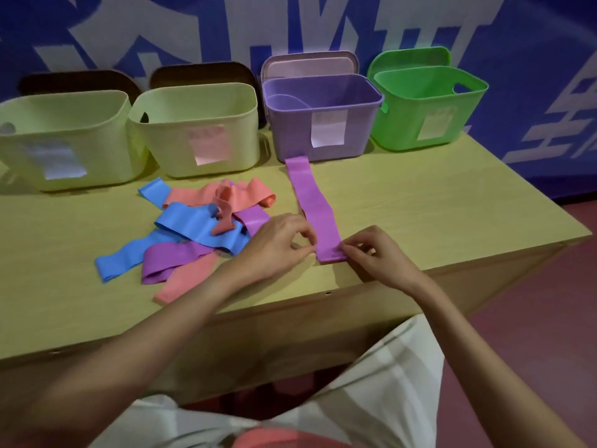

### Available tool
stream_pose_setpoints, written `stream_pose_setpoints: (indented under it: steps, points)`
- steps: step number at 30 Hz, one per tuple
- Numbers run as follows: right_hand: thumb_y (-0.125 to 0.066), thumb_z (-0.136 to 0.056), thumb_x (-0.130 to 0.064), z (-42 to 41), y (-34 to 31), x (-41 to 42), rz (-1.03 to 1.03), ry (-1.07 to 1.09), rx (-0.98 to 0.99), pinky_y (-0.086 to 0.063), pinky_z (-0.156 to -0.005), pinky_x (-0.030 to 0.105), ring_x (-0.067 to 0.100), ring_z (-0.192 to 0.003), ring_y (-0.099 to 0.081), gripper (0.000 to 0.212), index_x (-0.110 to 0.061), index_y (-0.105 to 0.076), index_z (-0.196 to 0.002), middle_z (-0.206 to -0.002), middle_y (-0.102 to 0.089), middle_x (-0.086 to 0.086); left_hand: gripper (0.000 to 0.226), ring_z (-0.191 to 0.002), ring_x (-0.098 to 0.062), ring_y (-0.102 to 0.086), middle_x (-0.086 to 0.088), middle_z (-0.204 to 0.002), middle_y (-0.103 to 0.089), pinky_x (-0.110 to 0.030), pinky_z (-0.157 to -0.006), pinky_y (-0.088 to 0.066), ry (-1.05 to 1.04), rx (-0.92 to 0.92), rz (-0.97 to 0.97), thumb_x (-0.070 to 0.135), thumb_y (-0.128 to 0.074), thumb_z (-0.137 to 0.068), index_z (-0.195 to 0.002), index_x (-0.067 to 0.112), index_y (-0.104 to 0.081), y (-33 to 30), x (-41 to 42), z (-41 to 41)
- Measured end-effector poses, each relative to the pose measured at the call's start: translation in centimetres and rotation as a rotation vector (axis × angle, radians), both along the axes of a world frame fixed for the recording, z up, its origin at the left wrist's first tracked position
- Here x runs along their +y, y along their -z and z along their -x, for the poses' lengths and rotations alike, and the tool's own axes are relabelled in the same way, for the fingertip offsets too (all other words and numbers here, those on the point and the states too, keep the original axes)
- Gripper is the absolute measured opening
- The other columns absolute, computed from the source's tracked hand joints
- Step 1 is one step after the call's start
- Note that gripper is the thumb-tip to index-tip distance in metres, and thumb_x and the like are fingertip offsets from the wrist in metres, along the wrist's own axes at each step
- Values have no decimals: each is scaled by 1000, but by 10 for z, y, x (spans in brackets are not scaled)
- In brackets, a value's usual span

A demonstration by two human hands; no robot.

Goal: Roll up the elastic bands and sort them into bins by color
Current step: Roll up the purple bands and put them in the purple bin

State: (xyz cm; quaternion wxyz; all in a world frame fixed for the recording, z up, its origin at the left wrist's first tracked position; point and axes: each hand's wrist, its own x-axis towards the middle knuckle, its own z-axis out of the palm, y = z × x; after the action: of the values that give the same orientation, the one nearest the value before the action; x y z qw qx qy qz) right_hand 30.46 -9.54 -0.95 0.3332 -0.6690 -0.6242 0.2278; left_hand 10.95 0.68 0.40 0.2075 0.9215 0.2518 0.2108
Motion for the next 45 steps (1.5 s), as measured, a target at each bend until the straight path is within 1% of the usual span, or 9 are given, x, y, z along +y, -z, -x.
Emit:
stream_pose_setpoints:
  steps: [4,7,10,14,17,22,28,36,45]
  points:
    - [-64,-84,-1,-4,-4,-7,-16,-11,17,-45,-72,16,12,-85,-58,22,-15,-74,-98,-97,-59,5,20,-90,-13,-58,2,-94,-67,-27,-78,-45,45,-4,-36,31,-70,-85,-96,14,-68,4,-19,8]
    - [-66,-80,4,0,-4,-10,-67,-8,21,-44,-63,16,10,-80,-58,25,-12,-72,-98,-95,-59,3,24,-90,-15,-58,1,-94,-66,-28,-75,-45,23,-21,-94,32,-71,-83,-97,13,-66,9,-25,3]
    - [-74,-79,-2,4,2,-11,-110,2,-35,-41,-63,10,12,-81,-59,18,-11,-71,-95,-91,-61,2,22,-86,-18,-57,-1,-90,-66,-26,-72,-39,-13,-11,-148,28,-74,-81,-93,11,-65,15,-30,-2]
    - [-76,-80,-9,8,11,-12,-170,4,-119,-42,-66,23,15,-77,-54,10,-11,-71,-88,-81,-60,-5,10,-80,-19,-55,-1,-82,-63,-28,-68,-39,-27,-25,-144,17,-70,-84,-85,10,-63,20,-34,-4]
    - [-74,-81,-8,11,16,-20,-224,-18,-123,-41,-65,25,11,-73,-51,8,-13,-71,-87,-79,-59,-5,9,-76,-18,-54,0,-80,-62,-30,-70,-42,-42,-56,-141,16,-69,-85,-83,10,-62,23,-39,1]
    - [-74,-82,-9,19,24,-32,-282,-7,-129,-46,-63,31,12,-73,-51,9,-12,-70,-90,-79,-59,-2,9,-76,-22,-57,1,-79,-65,-32,-88,-36,-80,-79,-278,20,-68,-83,-86,12,-65,29,-50,9]
    - [-70,-85,-11,20,30,-37,-320,-22,-166,-51,-64,41,20,-79,-55,4,-11,-71,-89,-83,-61,-1,6,-76,-21,-57,4,-76,-65,-39,-98,-34,-119,-128,-359,20,-69,-84,-80,15,-68,36,-57,11]
    - [-62,-90,-12,25,41,-35,-488,7,-353,-42,-71,28,26,-78,-52,15,-1,-72,-91,-86,-62,11,12,-80,-25,-53,0,-78,-62,-42,-96,-36,-120,-87,-454,21,-69,-85,-77,12,-70,38,-57,12]
    - [-59,-92,-8,26,40,-34,-488,-49,-421,-42,-66,33,28,-73,-48,15,-2,-70,-98,-81,-59,11,20,-83,-27,-52,-3,-84,-62,-42,-96,-36,-49,-25,-576,21,-60,-92,-80,11,-72,38,-54,17]
